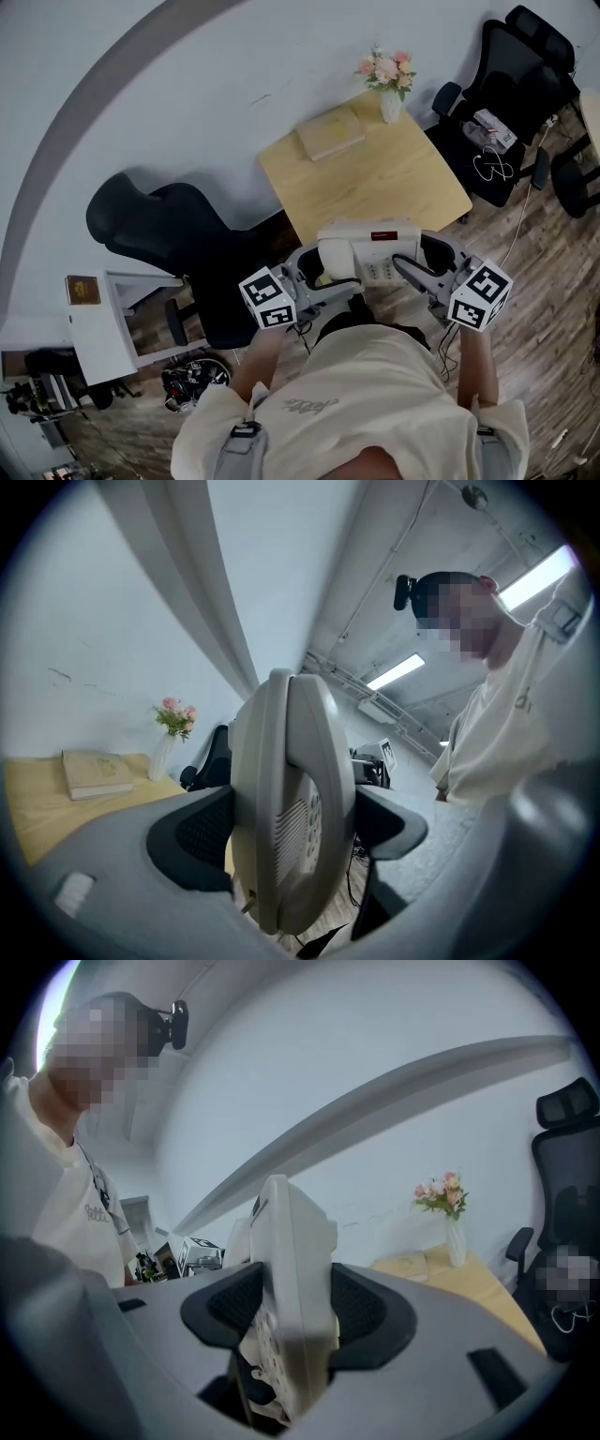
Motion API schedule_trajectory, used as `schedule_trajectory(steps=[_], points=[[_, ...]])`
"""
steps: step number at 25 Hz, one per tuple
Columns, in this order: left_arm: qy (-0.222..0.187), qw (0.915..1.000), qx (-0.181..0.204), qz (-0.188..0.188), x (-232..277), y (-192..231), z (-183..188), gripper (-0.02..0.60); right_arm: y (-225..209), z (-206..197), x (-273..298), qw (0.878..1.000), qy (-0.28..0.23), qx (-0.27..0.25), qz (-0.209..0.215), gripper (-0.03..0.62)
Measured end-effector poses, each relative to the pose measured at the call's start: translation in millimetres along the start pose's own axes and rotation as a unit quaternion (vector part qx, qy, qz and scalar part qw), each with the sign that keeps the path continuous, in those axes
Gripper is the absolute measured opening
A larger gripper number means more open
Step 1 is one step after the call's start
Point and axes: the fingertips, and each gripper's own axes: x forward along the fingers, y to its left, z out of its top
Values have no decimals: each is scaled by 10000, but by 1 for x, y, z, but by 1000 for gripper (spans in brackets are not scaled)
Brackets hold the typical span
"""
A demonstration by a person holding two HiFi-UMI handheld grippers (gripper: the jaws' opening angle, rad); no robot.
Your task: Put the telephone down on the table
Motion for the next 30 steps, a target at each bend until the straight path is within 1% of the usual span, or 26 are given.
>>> schedule_trajectory(steps=[4,8,12,15,18,22,26,30], points=[[18,9999,-147,68,-19,36,9,390,-10,2,43,9998,131,122,70,221],[28,9997,-185,186,-30,53,8,390,-14,-3,63,9991,244,263,203,221],[-60,9985,-371,396,-44,73,4,390,-20,-7,92,9971,554,306,414,221],[-156,9969,-483,609,-49,88,6,390,-29,-6,110,9951,709,310,614,221],[-214,9949,-505,851,-50,94,3,390,-34,-8,118,9923,818,301,875,221],[-356,9893,-568,1292,-45,109,10,389,-52,-3,134,9864,976,311,1284,221],[-438,9823,-658,1697,-28,125,19,390,-79,8,144,9779,1124,324,1731,221],[-477,9779,-712,1909,-1,141,22,390,-111,15,143,9734,1200,339,1920,221]])
